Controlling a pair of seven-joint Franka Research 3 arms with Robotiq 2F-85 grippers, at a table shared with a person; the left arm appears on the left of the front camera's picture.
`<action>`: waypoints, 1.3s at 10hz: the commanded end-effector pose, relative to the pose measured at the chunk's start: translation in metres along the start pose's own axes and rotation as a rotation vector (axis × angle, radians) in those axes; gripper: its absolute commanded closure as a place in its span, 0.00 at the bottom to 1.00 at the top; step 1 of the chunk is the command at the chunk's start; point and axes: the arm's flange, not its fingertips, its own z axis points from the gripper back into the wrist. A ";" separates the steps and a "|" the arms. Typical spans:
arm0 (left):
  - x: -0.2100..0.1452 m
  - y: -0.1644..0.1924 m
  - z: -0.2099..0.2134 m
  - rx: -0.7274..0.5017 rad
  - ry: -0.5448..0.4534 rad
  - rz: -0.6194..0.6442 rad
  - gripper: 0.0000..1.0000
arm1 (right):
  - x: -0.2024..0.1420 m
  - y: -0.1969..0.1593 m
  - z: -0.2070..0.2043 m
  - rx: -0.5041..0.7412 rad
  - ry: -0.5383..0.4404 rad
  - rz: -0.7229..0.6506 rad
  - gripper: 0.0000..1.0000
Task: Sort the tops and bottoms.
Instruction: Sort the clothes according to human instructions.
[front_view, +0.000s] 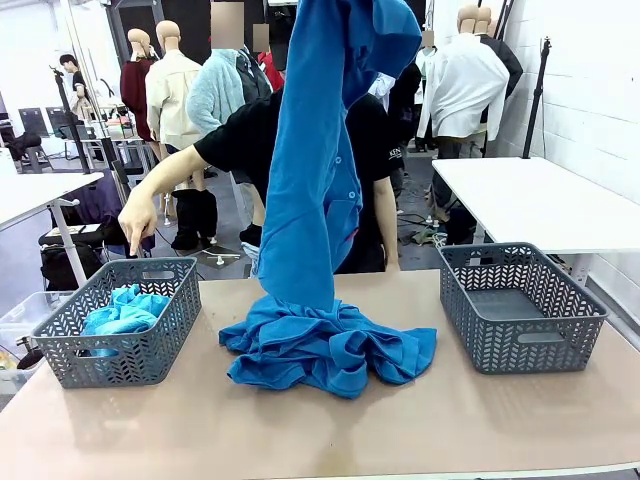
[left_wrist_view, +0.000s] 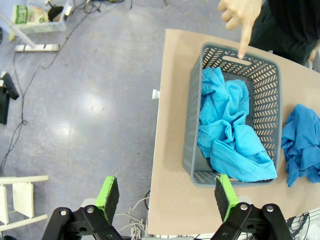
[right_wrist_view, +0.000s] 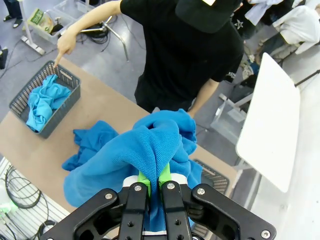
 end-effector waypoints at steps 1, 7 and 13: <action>-0.001 0.001 0.002 0.009 0.011 -0.006 0.00 | -0.003 -0.001 0.001 -0.011 -0.004 0.008 1.00; -0.001 0.001 0.002 0.009 0.011 -0.006 0.00 | -0.003 -0.001 0.001 -0.011 -0.004 0.008 1.00; -0.012 0.046 0.021 0.039 -0.026 0.116 0.00 | 0.135 0.067 -0.021 0.054 -0.148 0.179 1.00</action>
